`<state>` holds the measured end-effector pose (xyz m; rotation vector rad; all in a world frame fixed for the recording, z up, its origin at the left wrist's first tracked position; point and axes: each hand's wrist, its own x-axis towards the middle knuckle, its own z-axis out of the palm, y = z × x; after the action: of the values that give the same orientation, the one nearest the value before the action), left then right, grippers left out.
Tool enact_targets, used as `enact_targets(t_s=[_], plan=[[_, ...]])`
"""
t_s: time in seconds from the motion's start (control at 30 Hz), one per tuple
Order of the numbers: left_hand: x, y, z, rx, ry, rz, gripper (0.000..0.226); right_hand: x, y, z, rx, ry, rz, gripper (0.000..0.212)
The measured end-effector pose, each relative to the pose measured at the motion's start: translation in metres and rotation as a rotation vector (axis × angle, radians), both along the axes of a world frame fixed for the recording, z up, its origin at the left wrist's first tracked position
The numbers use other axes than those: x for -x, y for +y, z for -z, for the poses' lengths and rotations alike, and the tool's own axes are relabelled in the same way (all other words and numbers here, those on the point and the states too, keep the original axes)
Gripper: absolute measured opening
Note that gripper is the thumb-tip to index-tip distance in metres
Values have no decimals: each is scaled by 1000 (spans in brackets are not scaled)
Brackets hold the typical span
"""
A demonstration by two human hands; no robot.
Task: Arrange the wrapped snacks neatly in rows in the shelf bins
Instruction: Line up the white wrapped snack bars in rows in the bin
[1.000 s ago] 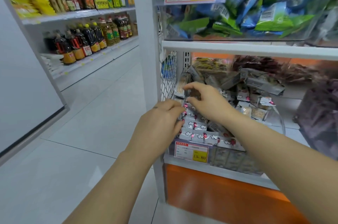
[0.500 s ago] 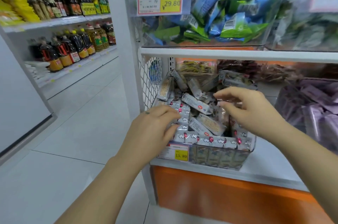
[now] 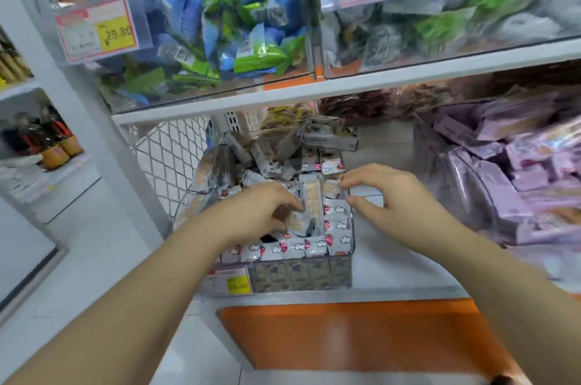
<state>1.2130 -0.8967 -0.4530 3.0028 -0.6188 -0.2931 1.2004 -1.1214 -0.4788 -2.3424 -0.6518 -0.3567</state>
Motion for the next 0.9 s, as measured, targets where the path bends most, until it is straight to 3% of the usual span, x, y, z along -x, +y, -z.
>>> enact_targets(t_s=[0.2, 0.3, 0.43, 0.57, 0.63, 0.73, 0.83, 0.9], plan=[[-6, -10, 10, -144, -119, 96, 46, -2, 0, 1, -6, 7, -29, 19], [-5, -3, 6, -77, -238, 117, 43, -1, 0, -1, -24, 5, -34, 19], [4, 10, -10, 314, -326, -19, 41, 3, 4, -6, -57, -20, -13, 25], [22, 10, -32, 863, -157, -55, 32, 12, 11, -12, -248, 55, -73, 46], [27, 4, -40, 989, -85, -30, 32, 17, 15, -15, -340, 137, -143, 54], [31, -8, -44, 1130, 18, -30, 33, 21, 18, -18, -467, 211, -222, 46], [27, -11, -37, 1114, 75, -72, 34, 21, 12, -19, -486, 243, -197, 32], [18, -2, -27, 857, 10, -119, 34, 19, 3, -17, -451, 220, -119, 27]])
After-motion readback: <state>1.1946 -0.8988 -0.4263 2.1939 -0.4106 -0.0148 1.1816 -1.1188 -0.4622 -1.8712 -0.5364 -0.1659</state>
